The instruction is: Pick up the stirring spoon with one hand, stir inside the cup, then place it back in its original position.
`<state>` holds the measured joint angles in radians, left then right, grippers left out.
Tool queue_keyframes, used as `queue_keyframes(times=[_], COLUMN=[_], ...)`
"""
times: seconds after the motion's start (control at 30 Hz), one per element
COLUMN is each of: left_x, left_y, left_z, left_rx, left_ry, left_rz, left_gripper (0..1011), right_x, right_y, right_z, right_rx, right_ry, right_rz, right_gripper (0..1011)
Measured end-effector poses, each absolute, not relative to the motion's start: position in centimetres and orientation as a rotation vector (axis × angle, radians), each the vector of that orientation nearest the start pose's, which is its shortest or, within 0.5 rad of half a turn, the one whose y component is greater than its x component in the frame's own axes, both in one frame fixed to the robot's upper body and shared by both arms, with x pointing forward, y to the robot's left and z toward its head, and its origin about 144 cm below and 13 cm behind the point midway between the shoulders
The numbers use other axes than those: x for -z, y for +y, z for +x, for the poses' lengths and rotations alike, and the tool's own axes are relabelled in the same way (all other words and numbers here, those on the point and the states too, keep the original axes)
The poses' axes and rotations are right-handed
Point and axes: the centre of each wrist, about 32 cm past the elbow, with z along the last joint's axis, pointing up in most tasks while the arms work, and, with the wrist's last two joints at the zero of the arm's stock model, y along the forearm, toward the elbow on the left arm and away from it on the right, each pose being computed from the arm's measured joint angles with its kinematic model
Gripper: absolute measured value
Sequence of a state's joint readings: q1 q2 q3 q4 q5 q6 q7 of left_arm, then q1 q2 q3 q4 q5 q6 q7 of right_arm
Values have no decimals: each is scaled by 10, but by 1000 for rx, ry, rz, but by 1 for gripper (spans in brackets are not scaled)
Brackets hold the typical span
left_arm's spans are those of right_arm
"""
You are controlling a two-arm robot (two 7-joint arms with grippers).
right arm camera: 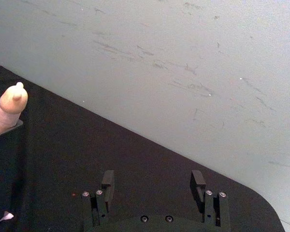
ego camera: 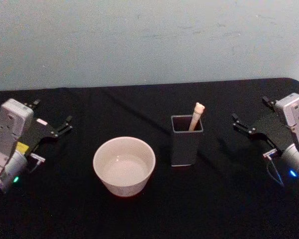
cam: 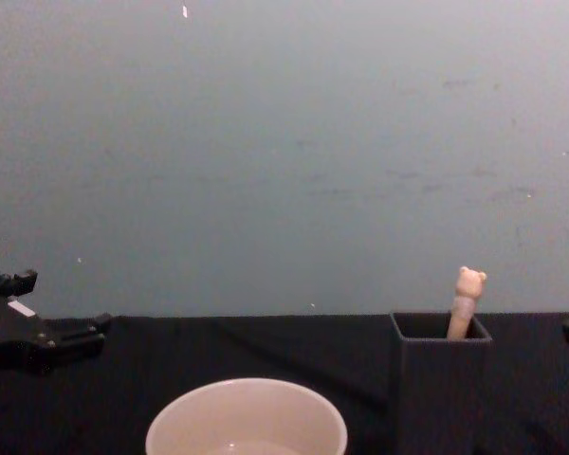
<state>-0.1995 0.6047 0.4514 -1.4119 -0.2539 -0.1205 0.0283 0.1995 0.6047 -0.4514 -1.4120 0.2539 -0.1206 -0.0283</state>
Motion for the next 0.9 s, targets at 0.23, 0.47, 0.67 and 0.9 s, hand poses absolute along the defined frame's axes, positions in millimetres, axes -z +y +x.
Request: queue_keyframes(times=[0.23,0.47,0.67,0.9], left_x=[-1140,-1140,-1140,-1140], left_y=[310,310,310,310], left_z=[489,489,489,489], left_rx=[-1248,-1248,-1248,-1248], left_ry=[-285,-285,-285,-285], left_rz=[304,304,304,304], left_gripper=[1001,1001,1001,1001], right_x=[-1140,-1140,-1140,-1140], right_y=[-310,-310,-310,-310], right_z=[489,489,489,489], right_rx=[1248,1248,1248,1248], right_ry=[-285,-285,-285,-285], right_rz=[-304,-305,-305,-304], right_gripper=[1000,1000,1000,1000])
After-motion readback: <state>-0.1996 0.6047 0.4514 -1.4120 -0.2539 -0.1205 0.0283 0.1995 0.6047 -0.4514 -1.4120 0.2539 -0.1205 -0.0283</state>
